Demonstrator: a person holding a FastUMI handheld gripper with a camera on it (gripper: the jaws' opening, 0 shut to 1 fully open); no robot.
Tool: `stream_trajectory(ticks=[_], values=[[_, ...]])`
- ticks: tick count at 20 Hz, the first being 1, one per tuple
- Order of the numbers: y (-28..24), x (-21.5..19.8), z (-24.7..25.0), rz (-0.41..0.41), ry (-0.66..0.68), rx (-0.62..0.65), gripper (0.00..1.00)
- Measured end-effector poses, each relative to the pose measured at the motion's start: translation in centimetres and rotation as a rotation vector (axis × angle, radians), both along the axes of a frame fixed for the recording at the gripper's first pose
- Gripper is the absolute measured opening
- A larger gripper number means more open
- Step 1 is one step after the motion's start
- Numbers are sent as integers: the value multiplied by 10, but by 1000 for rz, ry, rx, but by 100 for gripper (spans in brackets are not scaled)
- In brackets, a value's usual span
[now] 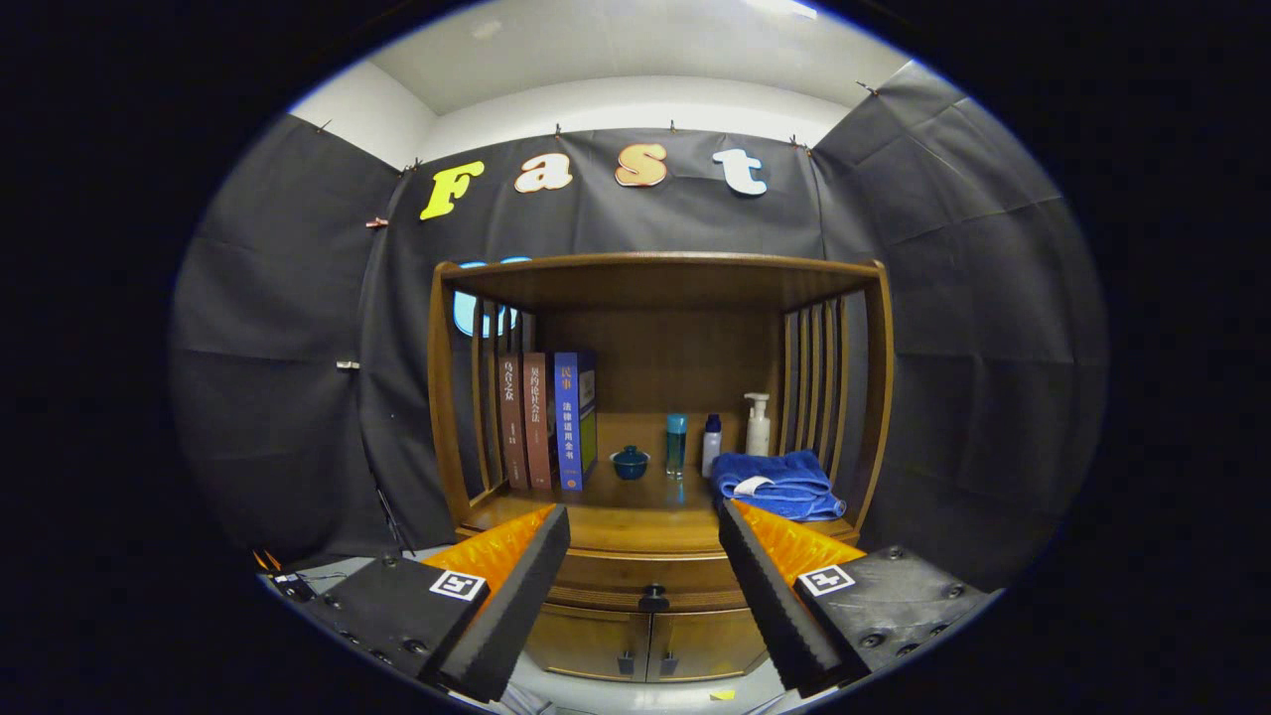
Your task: Pull open the drawer, take out the items inside it, and place them on the countertop above the cabinet.
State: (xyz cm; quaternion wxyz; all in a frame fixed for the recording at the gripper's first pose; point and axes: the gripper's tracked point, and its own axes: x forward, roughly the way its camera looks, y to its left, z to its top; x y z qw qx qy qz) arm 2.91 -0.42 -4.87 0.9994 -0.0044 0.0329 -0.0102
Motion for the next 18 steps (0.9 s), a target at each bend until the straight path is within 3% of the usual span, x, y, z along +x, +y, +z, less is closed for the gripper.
stream_trajectory(ticks=[18], values=[[-23,107,-221,-64,338,62,99]])
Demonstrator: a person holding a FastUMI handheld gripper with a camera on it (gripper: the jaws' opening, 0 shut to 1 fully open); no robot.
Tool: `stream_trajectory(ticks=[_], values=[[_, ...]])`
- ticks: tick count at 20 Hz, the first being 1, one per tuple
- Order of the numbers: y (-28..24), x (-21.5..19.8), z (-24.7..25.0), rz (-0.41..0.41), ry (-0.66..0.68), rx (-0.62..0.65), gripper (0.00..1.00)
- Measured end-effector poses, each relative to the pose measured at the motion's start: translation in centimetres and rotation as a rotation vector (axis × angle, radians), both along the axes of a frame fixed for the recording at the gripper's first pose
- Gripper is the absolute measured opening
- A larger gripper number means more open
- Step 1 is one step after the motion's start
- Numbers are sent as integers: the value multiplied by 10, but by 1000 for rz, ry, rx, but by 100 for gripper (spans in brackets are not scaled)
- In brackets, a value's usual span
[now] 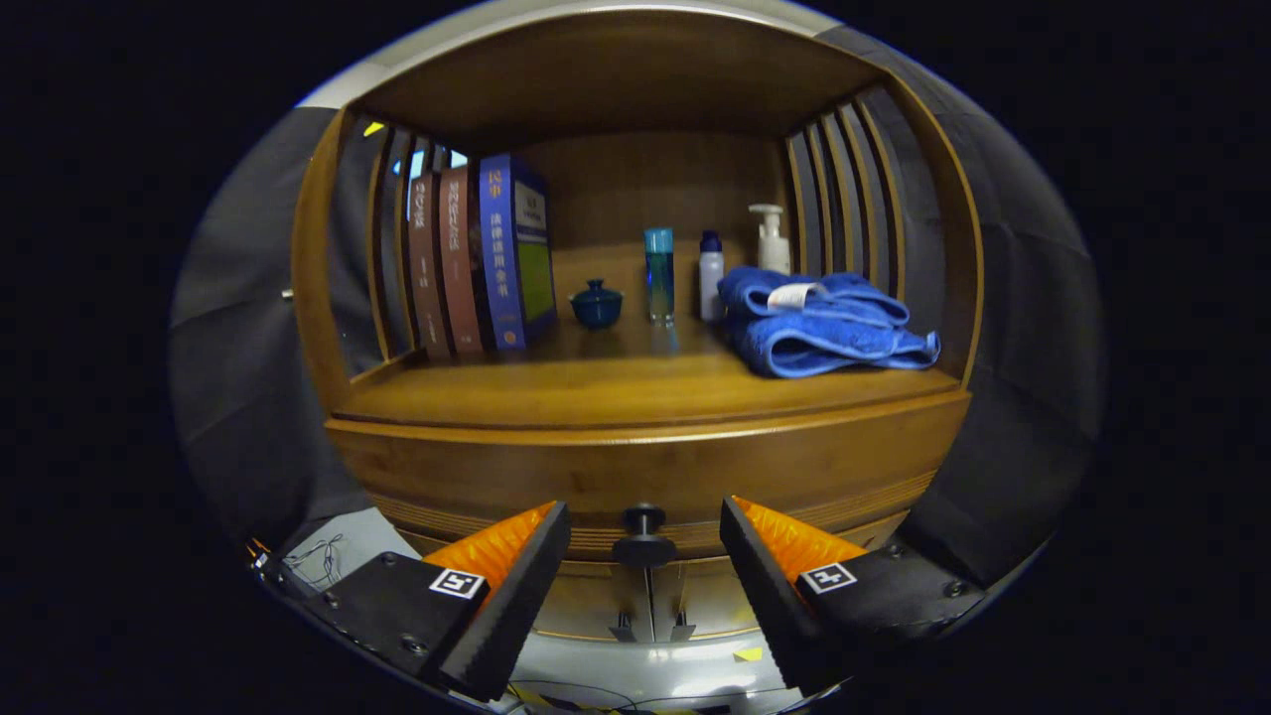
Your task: Pull open the drawer, take out the items inside it, and place them on the countertop above the cabinet.
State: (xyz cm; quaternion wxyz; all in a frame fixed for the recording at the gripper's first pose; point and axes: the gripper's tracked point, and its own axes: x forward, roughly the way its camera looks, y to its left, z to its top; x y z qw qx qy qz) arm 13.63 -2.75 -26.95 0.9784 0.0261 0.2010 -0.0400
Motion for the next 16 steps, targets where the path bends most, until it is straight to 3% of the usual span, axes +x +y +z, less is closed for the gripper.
stream_trajectory(ticks=[6,8,12,16], values=[[-3,15,-36,2,57,-11,98],[-4,20,-43,-5,69,-2,89],[-5,18,-44,7,74,-6,42],[-6,19,-45,9,73,-23,31]])
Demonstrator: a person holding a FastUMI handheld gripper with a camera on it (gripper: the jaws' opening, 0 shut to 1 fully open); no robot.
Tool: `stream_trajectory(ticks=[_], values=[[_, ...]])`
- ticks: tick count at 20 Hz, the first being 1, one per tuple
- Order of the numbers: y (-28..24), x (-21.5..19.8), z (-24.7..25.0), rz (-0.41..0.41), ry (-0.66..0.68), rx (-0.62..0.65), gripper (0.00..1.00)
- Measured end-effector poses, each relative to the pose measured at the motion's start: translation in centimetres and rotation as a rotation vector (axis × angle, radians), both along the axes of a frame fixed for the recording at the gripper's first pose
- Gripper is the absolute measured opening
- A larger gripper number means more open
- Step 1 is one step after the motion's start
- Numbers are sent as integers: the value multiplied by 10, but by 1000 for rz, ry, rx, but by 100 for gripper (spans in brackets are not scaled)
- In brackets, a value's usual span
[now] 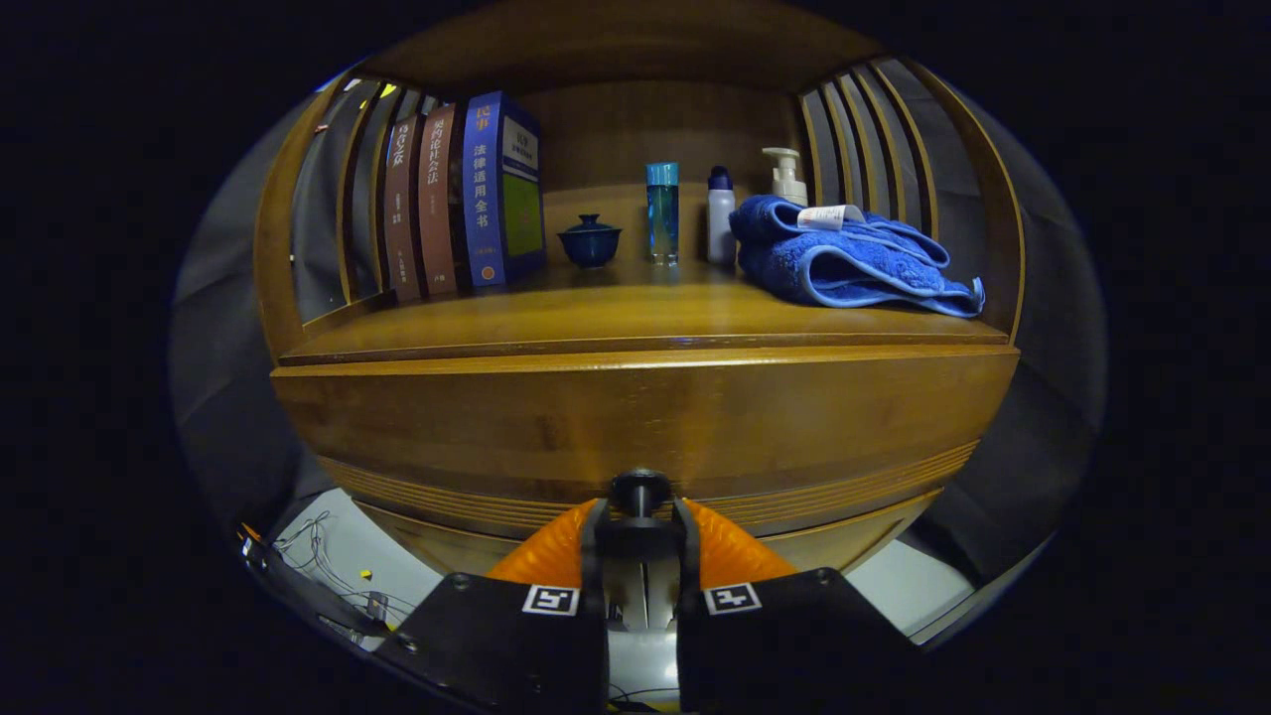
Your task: Pull open the drawer, take out the items inside it, and place them on the countertop above the cabinet.
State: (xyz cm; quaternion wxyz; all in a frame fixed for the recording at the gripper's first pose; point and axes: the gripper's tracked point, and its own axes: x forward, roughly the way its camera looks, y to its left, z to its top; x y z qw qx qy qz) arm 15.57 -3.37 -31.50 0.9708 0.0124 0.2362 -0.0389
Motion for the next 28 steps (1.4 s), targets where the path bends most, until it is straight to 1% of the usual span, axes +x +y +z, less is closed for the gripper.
stream_trajectory(ticks=[5,7,20,28], values=[[1,-2,0,1,4,6,31],[1,-11,0,11,15,-8,31],[8,-118,7,38,89,-6,31],[12,-165,3,33,137,14,31]])
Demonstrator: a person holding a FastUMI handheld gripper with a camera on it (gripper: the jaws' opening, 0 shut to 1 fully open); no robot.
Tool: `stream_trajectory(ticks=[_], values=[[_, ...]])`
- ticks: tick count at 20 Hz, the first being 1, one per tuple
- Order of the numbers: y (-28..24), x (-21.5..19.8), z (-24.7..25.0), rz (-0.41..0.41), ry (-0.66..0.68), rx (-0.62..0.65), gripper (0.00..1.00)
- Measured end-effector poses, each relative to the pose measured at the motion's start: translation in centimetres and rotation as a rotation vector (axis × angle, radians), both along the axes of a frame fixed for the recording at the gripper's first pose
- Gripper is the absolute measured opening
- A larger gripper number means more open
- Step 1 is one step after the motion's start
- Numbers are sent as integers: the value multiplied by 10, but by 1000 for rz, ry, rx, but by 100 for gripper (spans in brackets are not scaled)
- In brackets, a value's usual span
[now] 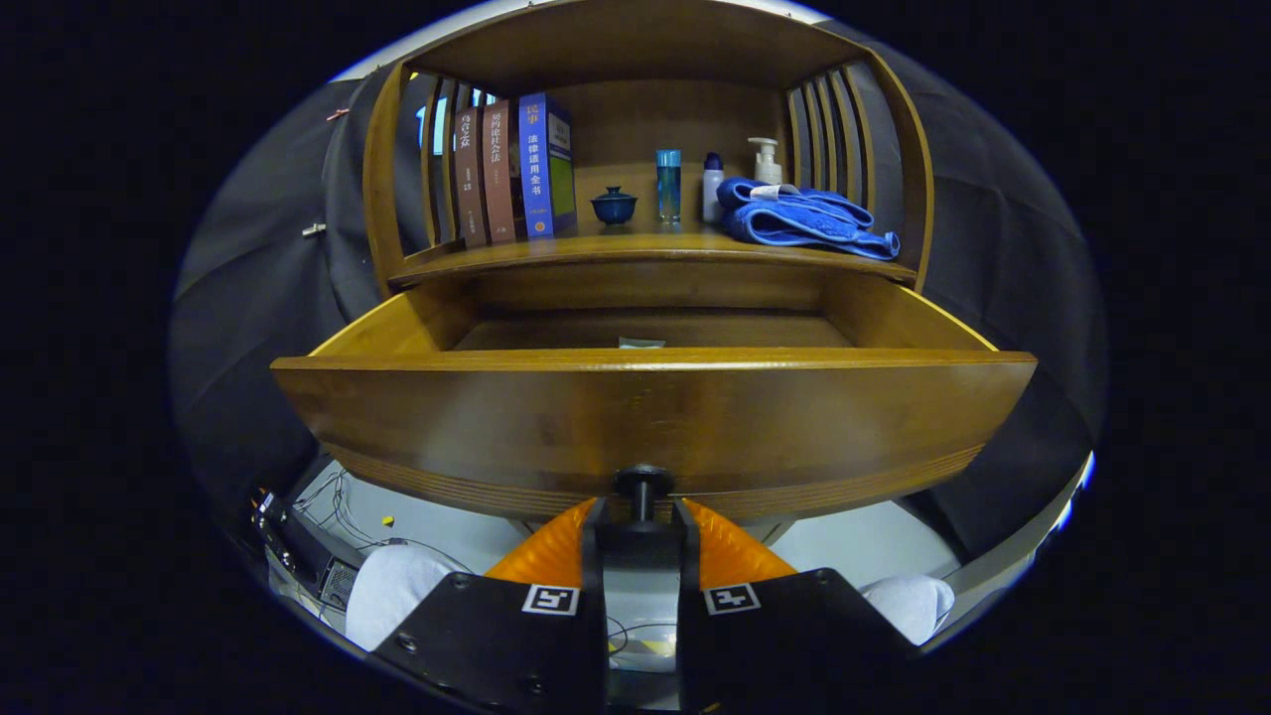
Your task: Pull open the drawer, take out the items inside it, and place them on the countertop above the cabinet.
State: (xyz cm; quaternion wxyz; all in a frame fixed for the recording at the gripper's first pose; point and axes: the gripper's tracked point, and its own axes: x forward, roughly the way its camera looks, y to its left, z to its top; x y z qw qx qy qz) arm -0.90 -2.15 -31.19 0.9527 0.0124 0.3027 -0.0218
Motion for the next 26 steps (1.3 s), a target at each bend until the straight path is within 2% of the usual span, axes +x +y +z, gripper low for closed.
stream_trajectory(ticks=[4,6,10,14,16,19,23,26], values=[[1,-3,-1,1,7,-4,31],[4,-4,-2,9,4,4,40],[8,-17,22,12,-4,-5,98],[22,-22,83,36,-72,28,98],[24,-5,116,45,-102,36,98],[19,34,133,40,-66,28,98],[21,90,119,51,61,12,99],[20,122,89,42,189,13,99]])
